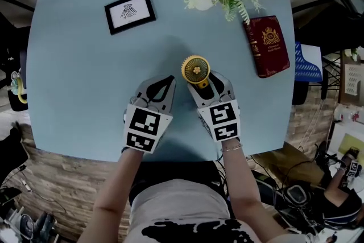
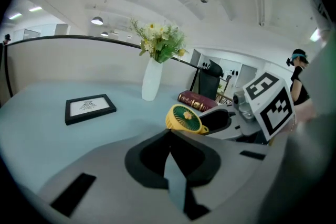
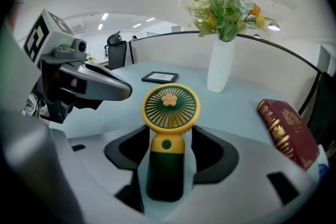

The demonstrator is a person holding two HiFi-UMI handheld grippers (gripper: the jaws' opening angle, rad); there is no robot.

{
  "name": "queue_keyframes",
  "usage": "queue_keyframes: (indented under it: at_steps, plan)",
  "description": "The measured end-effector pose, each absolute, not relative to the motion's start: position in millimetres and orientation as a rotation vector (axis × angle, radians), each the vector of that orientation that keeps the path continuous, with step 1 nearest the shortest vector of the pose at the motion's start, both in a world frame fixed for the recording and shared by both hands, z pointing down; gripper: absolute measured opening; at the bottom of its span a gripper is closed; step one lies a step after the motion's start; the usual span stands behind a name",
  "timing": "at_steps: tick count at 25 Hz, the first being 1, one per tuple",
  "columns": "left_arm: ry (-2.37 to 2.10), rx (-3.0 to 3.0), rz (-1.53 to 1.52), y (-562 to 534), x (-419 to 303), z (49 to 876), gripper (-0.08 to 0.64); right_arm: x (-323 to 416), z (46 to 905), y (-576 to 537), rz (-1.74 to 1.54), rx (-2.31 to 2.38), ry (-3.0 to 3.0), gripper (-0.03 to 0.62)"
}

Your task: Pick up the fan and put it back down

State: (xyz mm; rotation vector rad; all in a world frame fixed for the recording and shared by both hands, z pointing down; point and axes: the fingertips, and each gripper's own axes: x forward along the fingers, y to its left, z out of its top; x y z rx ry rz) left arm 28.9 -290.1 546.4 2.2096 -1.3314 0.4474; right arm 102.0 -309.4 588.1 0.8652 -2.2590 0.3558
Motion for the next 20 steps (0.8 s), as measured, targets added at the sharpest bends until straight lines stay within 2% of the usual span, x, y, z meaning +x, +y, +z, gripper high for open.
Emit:
queue_keyframes:
  at_steps: [20]
  plan:
    - [-1.406,2.321,0.346,-251,25,459,0.011,83,477,-269,0.139,0.899,-2.444,0.258]
